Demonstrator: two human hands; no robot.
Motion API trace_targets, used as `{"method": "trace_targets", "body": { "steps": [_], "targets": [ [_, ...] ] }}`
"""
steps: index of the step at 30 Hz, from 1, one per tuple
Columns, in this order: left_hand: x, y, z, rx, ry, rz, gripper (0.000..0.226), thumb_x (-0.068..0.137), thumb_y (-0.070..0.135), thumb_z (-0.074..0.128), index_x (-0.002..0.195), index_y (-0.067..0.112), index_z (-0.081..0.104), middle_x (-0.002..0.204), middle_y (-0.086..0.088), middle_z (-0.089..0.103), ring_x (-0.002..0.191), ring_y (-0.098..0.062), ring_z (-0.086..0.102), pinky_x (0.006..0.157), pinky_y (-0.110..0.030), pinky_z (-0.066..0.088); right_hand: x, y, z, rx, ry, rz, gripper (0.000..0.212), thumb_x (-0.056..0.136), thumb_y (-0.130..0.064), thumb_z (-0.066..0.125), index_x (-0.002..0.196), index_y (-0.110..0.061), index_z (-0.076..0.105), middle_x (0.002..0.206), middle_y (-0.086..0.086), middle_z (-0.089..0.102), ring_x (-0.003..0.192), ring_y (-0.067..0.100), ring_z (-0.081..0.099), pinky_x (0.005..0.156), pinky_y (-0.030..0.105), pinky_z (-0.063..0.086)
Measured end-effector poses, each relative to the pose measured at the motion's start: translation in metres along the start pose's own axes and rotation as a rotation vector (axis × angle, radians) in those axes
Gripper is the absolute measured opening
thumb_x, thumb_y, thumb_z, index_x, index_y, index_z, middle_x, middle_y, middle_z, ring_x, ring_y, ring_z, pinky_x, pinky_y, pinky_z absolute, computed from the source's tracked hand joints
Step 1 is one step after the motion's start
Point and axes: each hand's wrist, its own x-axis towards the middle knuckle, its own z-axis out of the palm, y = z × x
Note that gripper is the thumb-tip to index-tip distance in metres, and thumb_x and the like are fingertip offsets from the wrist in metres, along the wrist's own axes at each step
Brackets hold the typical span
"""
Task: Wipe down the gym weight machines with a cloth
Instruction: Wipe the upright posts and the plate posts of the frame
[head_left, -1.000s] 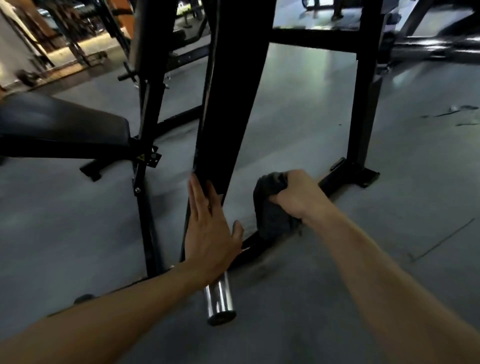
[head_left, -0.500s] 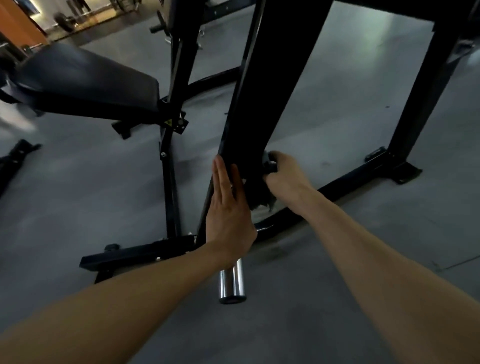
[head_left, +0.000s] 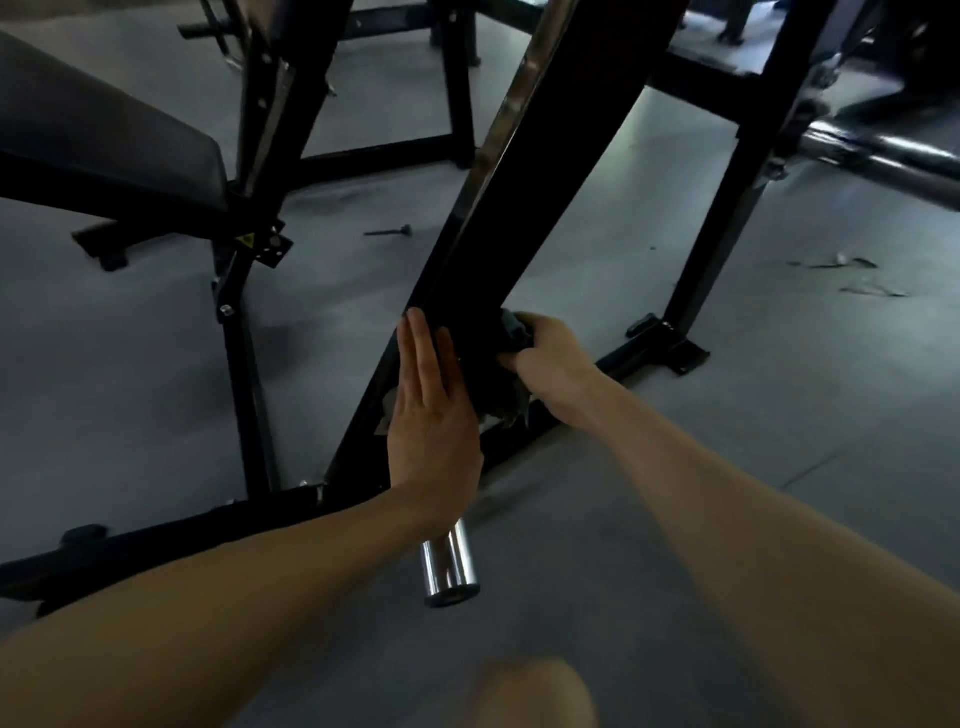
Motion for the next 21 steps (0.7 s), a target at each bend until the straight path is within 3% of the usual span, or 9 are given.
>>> {"method": "trace_targets", "body": {
  "steps": [7, 12, 16, 21],
  "targets": [
    [0.000, 0.000, 0.000, -0.005, 0.015, 0.008, 0.094, 0.092, -0.001, 0.058, 0.159, 0.000, -0.009, 0.161, -0.016, -0.037, 0.153, -0.034, -0.023, 0.107, -0.031, 0.043, -0.003, -0.001, 0.000, -0.016, 0.041, -0.029, 0.042, 0.091, 0.009, 0.060, 0.128, -0.012, 0.064, 0.107, 0.002, 0.071, 0.098, 0.017, 0.069, 0.087, 0.035, 0.058],
    [-0.002, 0.000, -0.003, -0.011, 0.005, 0.006, 0.095, 0.092, 0.002, 0.057, 0.159, 0.002, -0.011, 0.159, -0.015, -0.039, 0.152, -0.031, -0.025, 0.117, -0.036, 0.033, 0.000, 0.004, 0.006, 0.043, 0.077, -0.008, 0.041, 0.094, 0.008, 0.052, 0.122, -0.020, 0.065, 0.099, -0.005, 0.070, 0.087, 0.007, 0.068, 0.080, 0.029, 0.060],
    [0.002, 0.001, -0.004, 0.035, -0.006, 0.001, 0.095, 0.092, 0.002, 0.054, 0.157, 0.001, -0.016, 0.156, -0.016, -0.044, 0.150, -0.031, -0.031, 0.122, -0.038, 0.029, 0.012, 0.011, 0.007, 0.185, 0.049, 0.028, 0.053, 0.089, 0.015, 0.042, 0.128, -0.012, 0.065, 0.107, 0.006, 0.072, 0.096, 0.021, 0.072, 0.089, 0.043, 0.060],
    [0.001, 0.007, -0.003, 0.138, -0.054, -0.058, 0.102, 0.087, -0.002, 0.057, 0.157, 0.002, -0.016, 0.155, -0.017, -0.046, 0.150, -0.032, -0.030, 0.114, -0.040, 0.043, 0.036, 0.030, 0.004, 0.375, -0.089, 0.097, 0.048, 0.090, 0.019, 0.041, 0.122, -0.006, 0.066, 0.112, 0.019, 0.071, 0.101, 0.033, 0.071, 0.093, 0.051, 0.058]
  ]
}}
